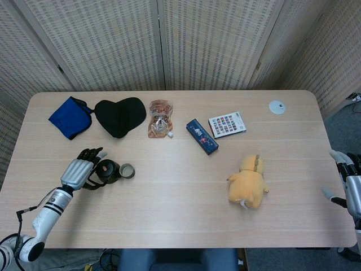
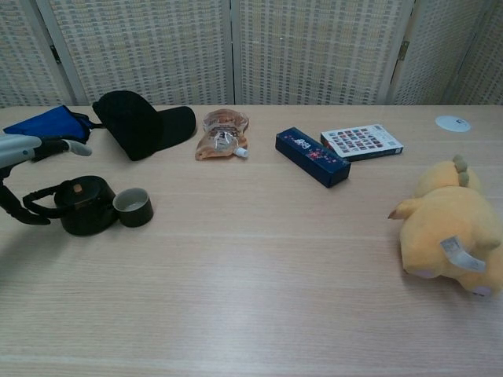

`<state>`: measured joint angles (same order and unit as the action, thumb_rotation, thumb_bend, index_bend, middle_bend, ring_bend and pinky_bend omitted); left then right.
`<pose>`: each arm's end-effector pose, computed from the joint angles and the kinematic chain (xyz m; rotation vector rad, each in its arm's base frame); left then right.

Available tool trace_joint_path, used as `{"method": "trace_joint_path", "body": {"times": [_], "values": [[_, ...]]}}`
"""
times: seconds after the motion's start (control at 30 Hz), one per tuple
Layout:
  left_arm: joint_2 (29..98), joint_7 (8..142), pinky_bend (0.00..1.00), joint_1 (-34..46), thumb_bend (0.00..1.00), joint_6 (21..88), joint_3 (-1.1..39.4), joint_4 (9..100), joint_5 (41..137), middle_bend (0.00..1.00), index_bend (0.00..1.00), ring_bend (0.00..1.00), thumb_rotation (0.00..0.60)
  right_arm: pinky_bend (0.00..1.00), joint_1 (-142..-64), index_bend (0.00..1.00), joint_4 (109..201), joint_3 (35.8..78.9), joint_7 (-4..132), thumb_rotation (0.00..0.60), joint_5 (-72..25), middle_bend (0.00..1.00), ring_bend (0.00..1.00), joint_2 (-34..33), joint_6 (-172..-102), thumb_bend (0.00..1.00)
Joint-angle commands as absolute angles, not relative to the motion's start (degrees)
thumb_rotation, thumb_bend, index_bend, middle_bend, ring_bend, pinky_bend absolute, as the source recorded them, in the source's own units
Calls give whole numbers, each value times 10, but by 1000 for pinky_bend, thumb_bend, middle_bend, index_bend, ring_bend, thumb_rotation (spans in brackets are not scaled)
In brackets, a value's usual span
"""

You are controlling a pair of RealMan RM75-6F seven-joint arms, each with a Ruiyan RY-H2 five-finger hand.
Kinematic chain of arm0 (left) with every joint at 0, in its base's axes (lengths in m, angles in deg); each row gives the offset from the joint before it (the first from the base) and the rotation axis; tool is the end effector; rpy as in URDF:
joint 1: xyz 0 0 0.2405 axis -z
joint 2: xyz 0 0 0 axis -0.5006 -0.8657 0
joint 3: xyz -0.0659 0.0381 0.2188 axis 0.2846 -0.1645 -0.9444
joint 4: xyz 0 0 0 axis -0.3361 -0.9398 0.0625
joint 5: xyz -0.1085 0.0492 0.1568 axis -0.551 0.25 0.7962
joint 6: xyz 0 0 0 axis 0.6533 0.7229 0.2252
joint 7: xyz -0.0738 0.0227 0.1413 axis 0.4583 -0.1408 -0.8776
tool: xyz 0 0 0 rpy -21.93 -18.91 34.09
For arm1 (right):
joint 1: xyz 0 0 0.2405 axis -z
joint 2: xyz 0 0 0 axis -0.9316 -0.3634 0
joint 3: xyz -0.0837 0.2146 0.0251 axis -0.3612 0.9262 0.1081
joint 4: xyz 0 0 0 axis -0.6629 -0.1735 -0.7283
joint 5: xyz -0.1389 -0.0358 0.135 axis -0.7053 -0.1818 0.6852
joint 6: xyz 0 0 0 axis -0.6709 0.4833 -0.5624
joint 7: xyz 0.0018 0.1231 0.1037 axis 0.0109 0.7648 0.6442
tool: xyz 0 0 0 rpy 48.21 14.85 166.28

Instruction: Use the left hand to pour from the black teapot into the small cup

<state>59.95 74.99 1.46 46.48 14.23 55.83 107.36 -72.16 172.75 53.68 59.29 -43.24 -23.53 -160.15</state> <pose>-0.2450 0.3218 0.0466 -1.8269 -0.9339 -0.7721 -0.2929 -0.2000 0.2008 1.3024 -0.7676 0.8384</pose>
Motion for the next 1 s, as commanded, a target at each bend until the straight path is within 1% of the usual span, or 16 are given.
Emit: {"method": "trace_joint_path", "body": {"times": [0.03, 0.1, 0.27, 0.37, 0.47, 0.6, 0.67, 0.77, 1.0], "values": [[589, 739, 0, 6, 151, 489, 135, 574, 1091, 5, 58, 55, 600, 136, -722, 164, 1727, 537, 592, 600, -433, 185, 124, -235, -1600, 21], [584, 736, 0, 0, 151, 509, 131, 583, 1104, 39, 124, 104, 600, 136, -724, 164, 1727, 537, 592, 600, -433, 185, 124, -234, -1599, 21], [575, 730, 0, -12, 151, 544, 125, 603, 1126, 221, 317, 249, 600, 136, -725, 164, 1727, 537, 590, 600, -434, 185, 124, -234, -1597, 21], [570, 721, 0, -17, 150, 554, 121, 616, 1133, 290, 380, 279, 600, 135, -725, 164, 1729, 537, 590, 600, -436, 185, 124, -236, -1598, 21], [566, 710, 0, -21, 149, 555, 119, 627, 1131, 318, 400, 296, 600, 135, -725, 164, 1730, 539, 591, 600, -437, 185, 124, -239, -1601, 21], [562, 694, 0, -24, 150, 551, 115, 642, 1124, 329, 401, 301, 600, 136, -725, 164, 1733, 541, 592, 600, -438, 185, 124, -244, -1605, 21], [561, 690, 0, -25, 150, 548, 115, 645, 1121, 341, 402, 321, 600, 136, -725, 164, 1733, 543, 592, 600, -438, 185, 124, -246, -1606, 21], [561, 684, 0, -25, 149, 542, 114, 649, 1115, 386, 402, 368, 600, 136, -727, 164, 1734, 546, 592, 600, -439, 185, 124, -250, -1609, 21], [566, 680, 0, -29, 150, 542, 113, 646, 1112, 390, 419, 371, 600, 136, -729, 164, 1741, 554, 595, 600, -439, 185, 124, -260, -1614, 20]]}}
